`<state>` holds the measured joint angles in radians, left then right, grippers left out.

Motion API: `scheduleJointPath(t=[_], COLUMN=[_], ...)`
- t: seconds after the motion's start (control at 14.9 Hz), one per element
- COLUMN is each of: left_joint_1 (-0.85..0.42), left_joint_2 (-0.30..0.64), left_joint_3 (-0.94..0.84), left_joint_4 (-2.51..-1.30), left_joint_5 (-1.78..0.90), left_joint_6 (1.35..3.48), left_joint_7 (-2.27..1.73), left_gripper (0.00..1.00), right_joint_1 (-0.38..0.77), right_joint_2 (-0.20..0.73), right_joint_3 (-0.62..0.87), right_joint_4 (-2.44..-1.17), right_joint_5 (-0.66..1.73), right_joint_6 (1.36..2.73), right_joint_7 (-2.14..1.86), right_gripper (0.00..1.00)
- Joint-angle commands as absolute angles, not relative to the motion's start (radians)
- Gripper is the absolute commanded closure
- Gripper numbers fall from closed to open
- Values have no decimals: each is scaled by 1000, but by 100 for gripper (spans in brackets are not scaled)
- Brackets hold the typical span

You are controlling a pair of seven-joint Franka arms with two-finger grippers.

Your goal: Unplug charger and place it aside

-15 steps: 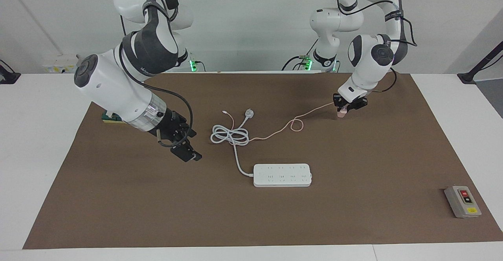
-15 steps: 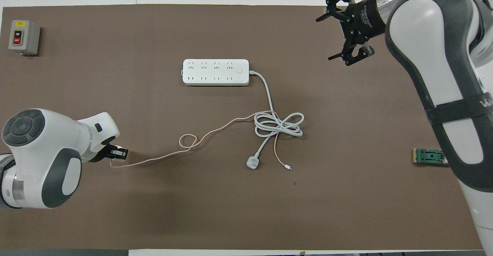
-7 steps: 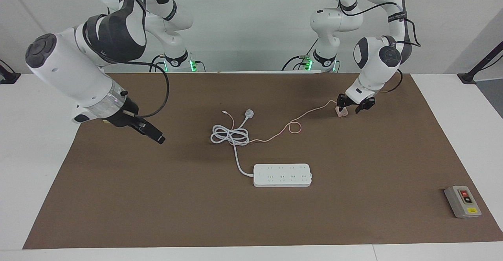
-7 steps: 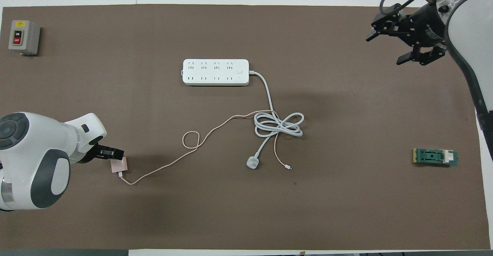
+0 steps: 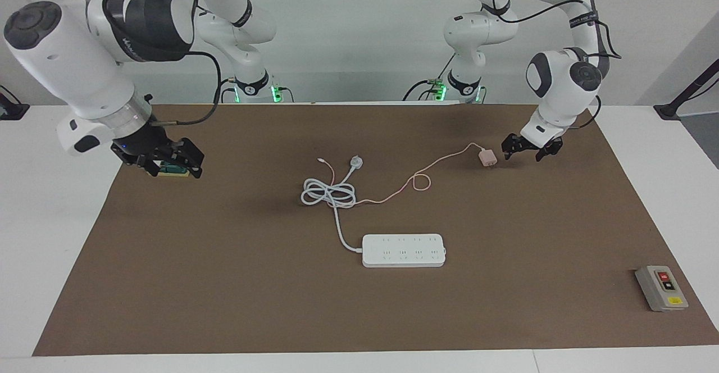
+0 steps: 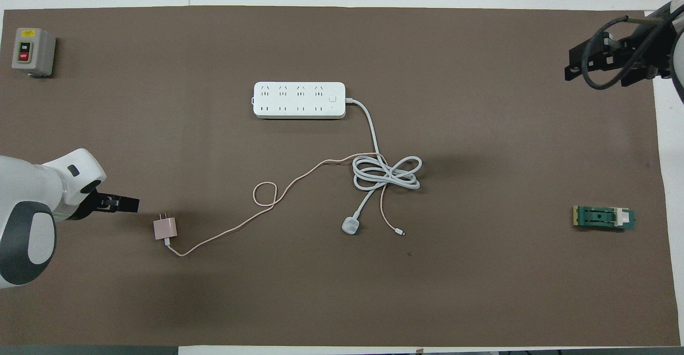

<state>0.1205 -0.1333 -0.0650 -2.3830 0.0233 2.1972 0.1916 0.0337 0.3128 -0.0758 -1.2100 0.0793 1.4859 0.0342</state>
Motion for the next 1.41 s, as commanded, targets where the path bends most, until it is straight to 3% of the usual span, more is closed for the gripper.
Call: scheduleJointPath(t=[0.0, 0.4, 0.67, 1.14, 1.34], left_joint_1=[150, 163, 153, 138, 16], left_joint_2=[-92, -61, -72, -115, -123], left_joint_3=[-71, -74, -77, -132, -30], left_joint_4=[-2265, -1915, -1778, -1735, -1726], left_joint_5=[40, 38, 38, 32, 32], left_joint_6=[2174, 1925, 1771, 1680, 1606], left_joint_7=[187, 114, -49, -77, -77], left_gripper=[0, 0, 0, 0, 0], right_joint_1=[17, 12, 12, -17, -25], right_joint_2=[191, -21, -54, -49, -48], right_joint_3=[-67, -64, -51, -44, -44], right_joint_4=[-1342, -1557, -1577, -1575, -1574], right_joint_5=[45, -1, -84, -48, 21], right_joint_6=[1485, 1489, 1508, 1542, 1539], right_joint_7=[-72, -84, -100, -86, -71], right_gripper=[0, 0, 0, 0, 0])
